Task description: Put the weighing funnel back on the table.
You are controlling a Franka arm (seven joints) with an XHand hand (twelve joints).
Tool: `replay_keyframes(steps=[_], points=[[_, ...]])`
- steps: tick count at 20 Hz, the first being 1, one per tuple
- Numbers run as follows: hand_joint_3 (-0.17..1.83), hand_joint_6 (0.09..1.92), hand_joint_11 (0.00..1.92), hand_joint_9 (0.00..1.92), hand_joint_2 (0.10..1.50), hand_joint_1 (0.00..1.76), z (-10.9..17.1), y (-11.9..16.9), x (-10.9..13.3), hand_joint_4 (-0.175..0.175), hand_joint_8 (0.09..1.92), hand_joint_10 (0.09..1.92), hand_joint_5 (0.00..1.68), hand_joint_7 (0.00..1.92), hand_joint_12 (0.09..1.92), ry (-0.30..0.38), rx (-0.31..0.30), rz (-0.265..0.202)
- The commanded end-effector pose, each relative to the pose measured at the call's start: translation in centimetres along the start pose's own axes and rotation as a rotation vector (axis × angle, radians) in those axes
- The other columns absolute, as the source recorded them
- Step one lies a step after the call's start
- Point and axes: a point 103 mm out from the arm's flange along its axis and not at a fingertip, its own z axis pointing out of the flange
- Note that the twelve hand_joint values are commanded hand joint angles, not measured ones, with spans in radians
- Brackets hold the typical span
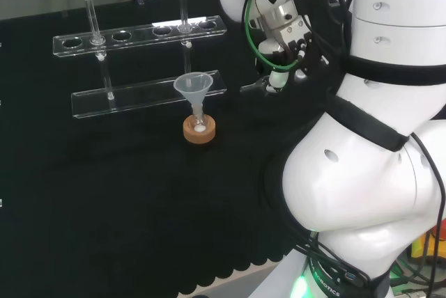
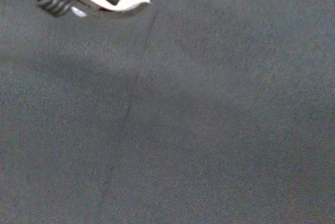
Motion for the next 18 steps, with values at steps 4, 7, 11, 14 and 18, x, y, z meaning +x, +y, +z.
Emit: replay_keyframes(steps=[4,7,11,14,18], points=[[0.68,0.9,0.51,1.04,0.7,1.08,2.3,0.5,0.5,0.175,0.65,0.48,1.15,0.91,1.28,0.025,-0.034,-0.007],[0.68,0.9,0.51,1.04,0.7,1.08,2.8,1.0,0.8,0.175,0.65,0.48,1.15,0.91,1.28,0.023,-0.042,-0.01],[0.68,0.9,0.51,1.04,0.7,1.08,3.3,1.8,1.1,0.175,0.65,0.48,1.15,0.91,1.28,0.021,-0.047,-0.013],[0.68,0.9,0.52,1.04,0.7,1.08,3.7,2.3,1.3,0.175,0.65,0.48,1.15,0.91,1.28,0.019,-0.045,-0.018],[0.68,0.9,0.52,1.04,0.7,1.08,4.2,2.8,1.5,0.175,0.65,0.48,1.15,0.91,1.28,0.024,-0.048,-0.018]])
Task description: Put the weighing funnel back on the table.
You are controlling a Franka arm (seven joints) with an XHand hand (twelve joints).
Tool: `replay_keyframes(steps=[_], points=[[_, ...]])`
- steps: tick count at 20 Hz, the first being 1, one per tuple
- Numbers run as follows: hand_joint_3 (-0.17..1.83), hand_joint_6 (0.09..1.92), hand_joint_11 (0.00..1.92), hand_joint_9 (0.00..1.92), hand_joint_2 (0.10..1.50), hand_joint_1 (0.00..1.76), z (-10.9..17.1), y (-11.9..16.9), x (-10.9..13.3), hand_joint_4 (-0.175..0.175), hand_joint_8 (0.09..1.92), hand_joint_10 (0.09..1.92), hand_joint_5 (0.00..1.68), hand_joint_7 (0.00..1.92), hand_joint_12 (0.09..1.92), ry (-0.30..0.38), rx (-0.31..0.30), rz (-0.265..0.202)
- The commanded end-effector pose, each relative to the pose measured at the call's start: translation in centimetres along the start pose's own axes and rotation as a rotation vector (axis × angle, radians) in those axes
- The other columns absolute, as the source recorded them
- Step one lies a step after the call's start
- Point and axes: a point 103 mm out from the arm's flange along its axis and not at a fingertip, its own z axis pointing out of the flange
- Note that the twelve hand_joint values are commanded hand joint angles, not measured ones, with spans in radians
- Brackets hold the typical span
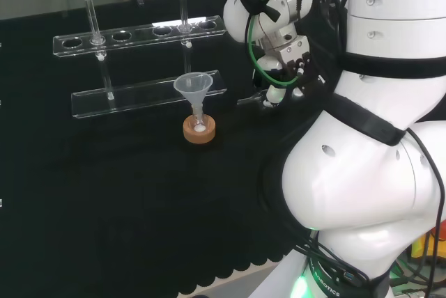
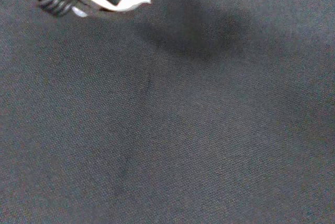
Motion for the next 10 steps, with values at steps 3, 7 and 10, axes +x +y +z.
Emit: replay_keyframes(steps=[3,7,10], points=[[0.68,0.9,0.52,1.04,0.7,1.08,0.81,0.92,0.35,0.175,0.65,0.48,1.15,0.91,1.28,0.001,-0.011,0.005],[0.68,0.9,0.52,1.04,0.71,1.08,1.0,1.07,0.29,0.175,0.65,0.48,1.14,0.91,1.28,0.004,-0.01,0.007],[0.67,0.9,0.52,1.04,0.71,1.08,1.08,1.17,0.48,0.175,0.65,0.48,1.14,0.91,1.28,0.003,-0.014,0.005]])
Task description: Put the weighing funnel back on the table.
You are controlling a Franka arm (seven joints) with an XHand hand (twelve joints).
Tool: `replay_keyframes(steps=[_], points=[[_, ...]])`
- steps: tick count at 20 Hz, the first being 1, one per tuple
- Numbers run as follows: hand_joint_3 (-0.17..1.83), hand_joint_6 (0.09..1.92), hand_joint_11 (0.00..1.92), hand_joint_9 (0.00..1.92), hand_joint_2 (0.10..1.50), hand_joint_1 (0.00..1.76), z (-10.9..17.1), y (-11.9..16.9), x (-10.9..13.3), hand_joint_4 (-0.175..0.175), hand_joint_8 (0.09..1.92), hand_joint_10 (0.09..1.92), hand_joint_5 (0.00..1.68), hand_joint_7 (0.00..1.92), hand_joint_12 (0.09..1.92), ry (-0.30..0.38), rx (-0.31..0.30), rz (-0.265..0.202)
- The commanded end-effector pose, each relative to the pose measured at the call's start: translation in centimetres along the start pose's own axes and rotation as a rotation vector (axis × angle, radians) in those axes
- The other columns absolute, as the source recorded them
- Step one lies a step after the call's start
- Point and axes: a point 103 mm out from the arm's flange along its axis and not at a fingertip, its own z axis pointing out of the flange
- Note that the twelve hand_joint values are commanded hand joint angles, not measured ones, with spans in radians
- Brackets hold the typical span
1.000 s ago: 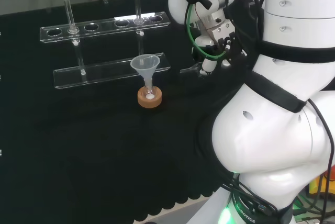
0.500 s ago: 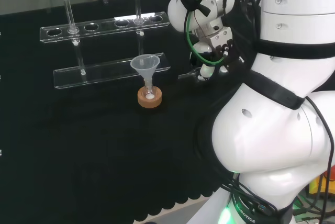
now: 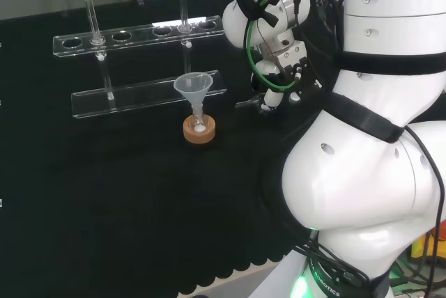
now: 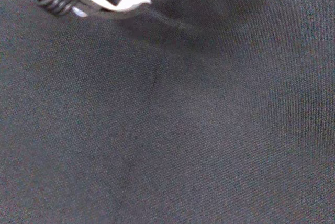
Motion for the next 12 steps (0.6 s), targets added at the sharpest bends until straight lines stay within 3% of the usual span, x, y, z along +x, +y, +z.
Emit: replay_keyframes(steps=[1,12], points=[[0.67,0.9,0.52,1.04,0.71,1.08,0.19,0.14,0.32,0.175,0.65,0.48,1.14,0.91,1.28,-0.002,-0.003,-0.002],[0.67,0.9,0.52,1.03,0.71,1.08,0.73,0.24,1.04,0.175,0.65,0.48,1.14,0.89,1.27,-0.032,-0.015,0.012]])
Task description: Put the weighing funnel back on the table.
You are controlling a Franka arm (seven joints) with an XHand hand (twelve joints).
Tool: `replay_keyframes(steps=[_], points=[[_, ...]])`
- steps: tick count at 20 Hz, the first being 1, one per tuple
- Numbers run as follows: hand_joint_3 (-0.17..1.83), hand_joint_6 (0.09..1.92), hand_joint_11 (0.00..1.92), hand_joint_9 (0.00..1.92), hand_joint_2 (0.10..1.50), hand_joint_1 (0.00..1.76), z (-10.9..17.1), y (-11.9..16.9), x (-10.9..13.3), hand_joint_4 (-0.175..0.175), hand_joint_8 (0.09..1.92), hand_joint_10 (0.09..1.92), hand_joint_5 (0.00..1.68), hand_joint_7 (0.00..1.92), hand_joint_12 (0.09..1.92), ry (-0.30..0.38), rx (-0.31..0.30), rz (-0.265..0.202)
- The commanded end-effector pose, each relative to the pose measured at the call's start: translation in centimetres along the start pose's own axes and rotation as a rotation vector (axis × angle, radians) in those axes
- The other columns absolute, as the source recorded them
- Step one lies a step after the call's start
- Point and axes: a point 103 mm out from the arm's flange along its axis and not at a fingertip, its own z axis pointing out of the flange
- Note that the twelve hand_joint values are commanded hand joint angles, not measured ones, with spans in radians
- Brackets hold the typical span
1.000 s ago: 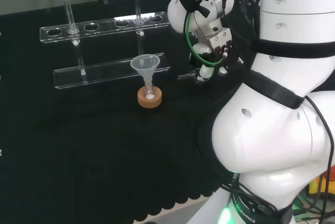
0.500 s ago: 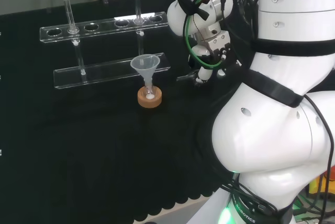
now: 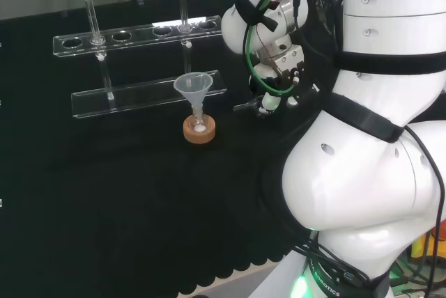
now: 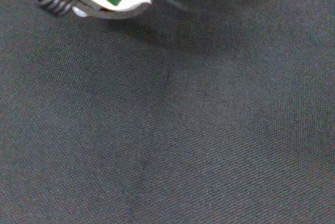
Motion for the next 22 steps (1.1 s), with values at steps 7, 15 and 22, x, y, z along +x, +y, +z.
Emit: replay_keyframes(steps=[7,15,22], points=[[0.62,0.9,0.5,1.01,0.74,1.07,-0.11,0.06,0.53,0.175,0.68,0.48,1.13,0.84,1.28,-0.034,-0.001,0.013],[0.25,0.88,0.47,0.86,0.92,0.98,0.19,0.08,0.5,0.127,0.75,0.57,1.03,0.69,1.3,-0.039,0.009,0.02],[0.49,0.79,0.42,0.81,0.74,0.85,0.07,-0.12,0.39,0.009,0.75,0.58,0.86,0.63,1.31,-0.059,0.032,0.027]])
